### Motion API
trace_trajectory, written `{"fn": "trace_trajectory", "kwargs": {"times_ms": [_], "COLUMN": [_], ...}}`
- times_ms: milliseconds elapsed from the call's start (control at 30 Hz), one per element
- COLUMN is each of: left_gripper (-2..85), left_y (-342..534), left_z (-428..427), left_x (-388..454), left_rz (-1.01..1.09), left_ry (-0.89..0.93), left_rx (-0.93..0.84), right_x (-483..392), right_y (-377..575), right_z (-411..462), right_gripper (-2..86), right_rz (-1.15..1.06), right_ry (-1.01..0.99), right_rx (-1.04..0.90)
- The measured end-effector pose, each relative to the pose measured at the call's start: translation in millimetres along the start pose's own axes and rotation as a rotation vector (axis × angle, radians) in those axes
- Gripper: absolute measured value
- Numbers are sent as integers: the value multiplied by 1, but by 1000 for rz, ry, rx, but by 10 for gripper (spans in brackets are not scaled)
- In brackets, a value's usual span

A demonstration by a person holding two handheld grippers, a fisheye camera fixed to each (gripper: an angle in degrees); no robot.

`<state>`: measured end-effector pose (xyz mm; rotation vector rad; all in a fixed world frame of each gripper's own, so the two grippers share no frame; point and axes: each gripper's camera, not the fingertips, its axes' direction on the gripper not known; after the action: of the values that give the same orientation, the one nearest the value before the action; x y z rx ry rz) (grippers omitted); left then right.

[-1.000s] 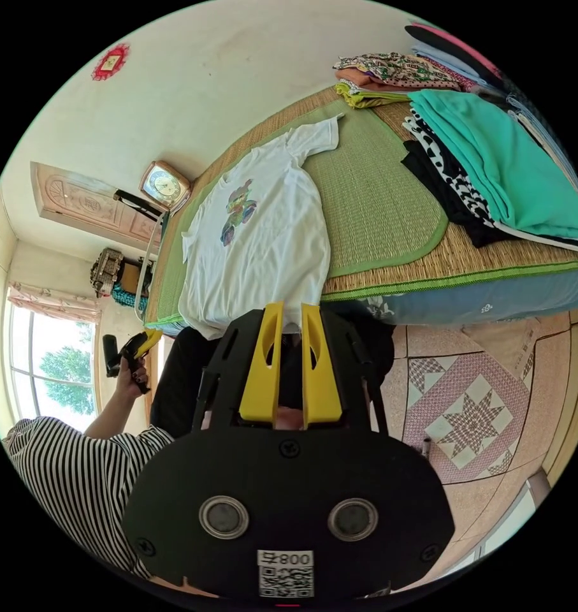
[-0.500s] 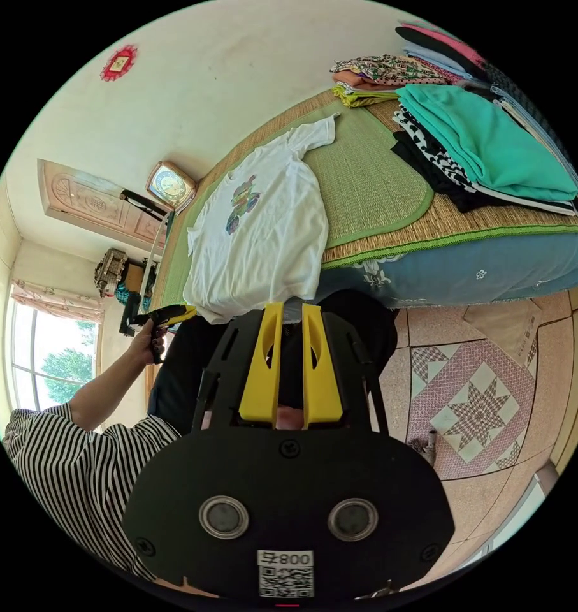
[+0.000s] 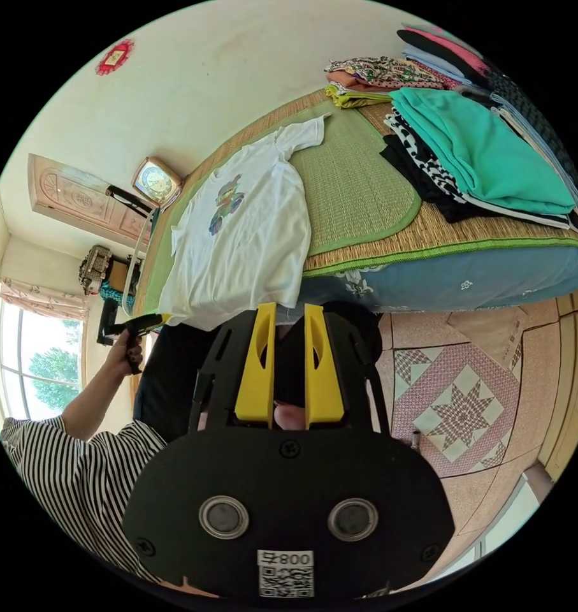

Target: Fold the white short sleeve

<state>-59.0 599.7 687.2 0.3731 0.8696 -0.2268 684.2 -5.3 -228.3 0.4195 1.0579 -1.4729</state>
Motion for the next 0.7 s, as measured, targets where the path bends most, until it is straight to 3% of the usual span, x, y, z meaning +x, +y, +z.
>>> {"fn": "trace_trajectory", "kwargs": {"times_ms": [167,433,700], "left_gripper": [11,10,10], "left_y": [48,81,95], "left_z": [-29,-50,-61], "left_x": [-30,-55,-72], "left_rz": [-29,-55,-66], "left_ry": [144,173,186], "left_rx": [91,145,160], "right_x": [3,17,34], "right_y": [-23,-50,-56], "right_z": [25,67,60], "right_gripper": [81,72,18], "right_rz": [-22,13,5], "right_ry": [11,63,-19], "right_rx": [-86,-252,-261]}}
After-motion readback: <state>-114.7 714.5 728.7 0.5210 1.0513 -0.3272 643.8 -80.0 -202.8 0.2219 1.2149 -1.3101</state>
